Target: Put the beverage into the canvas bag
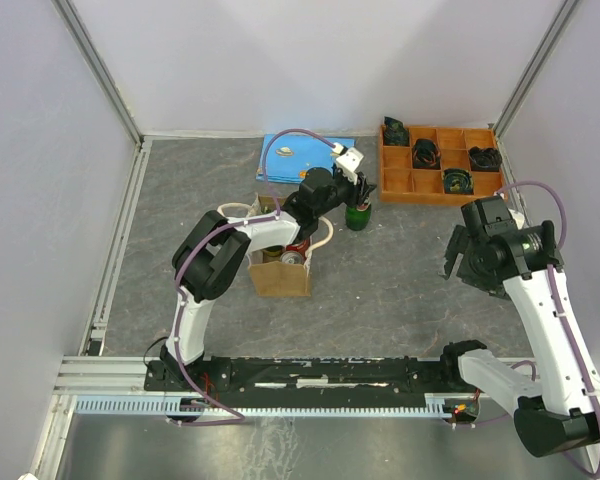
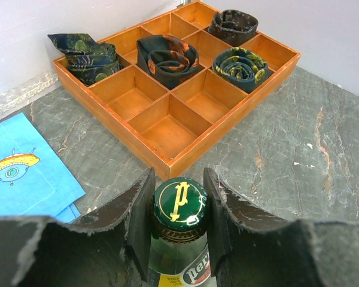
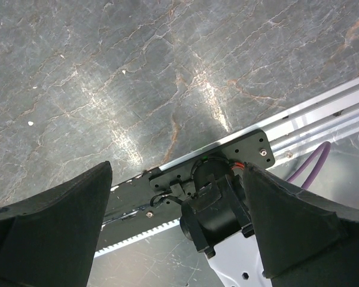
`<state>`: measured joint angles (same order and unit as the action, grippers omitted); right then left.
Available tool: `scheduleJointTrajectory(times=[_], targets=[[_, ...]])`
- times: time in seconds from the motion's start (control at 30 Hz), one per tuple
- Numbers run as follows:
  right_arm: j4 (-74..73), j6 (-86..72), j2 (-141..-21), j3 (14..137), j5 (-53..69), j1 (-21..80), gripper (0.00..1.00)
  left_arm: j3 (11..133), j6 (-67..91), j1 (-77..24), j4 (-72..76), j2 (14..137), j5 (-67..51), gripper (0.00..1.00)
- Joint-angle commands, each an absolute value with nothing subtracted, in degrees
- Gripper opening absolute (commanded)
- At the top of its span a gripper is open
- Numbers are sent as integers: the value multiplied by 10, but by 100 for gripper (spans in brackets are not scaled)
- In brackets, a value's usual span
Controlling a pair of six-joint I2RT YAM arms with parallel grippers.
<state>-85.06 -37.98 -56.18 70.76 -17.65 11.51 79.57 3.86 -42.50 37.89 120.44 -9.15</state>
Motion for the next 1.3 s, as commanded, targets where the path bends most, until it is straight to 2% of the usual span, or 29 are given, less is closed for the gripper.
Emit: scheduleJointTrajectory(times=[0.0, 0.03, 0.07, 0.53, 1.27], targets=[[-862, -390, -551, 732, -190, 112, 98, 810, 45, -429, 392, 1222, -98, 14], [-863, -391, -550, 734, -190, 112, 98, 811, 44, -429, 390, 1221, -99, 5], [-863, -391, -550, 733, -190, 113, 98, 814, 42, -429, 386, 1219, -101, 3], [-834, -392, -536, 710, -179, 112, 99, 927, 23, -428, 275, 1122, -152, 3], [-762, -390, -552, 672, -139, 112, 99, 961, 26, -422, 191, 948, -168, 3]])
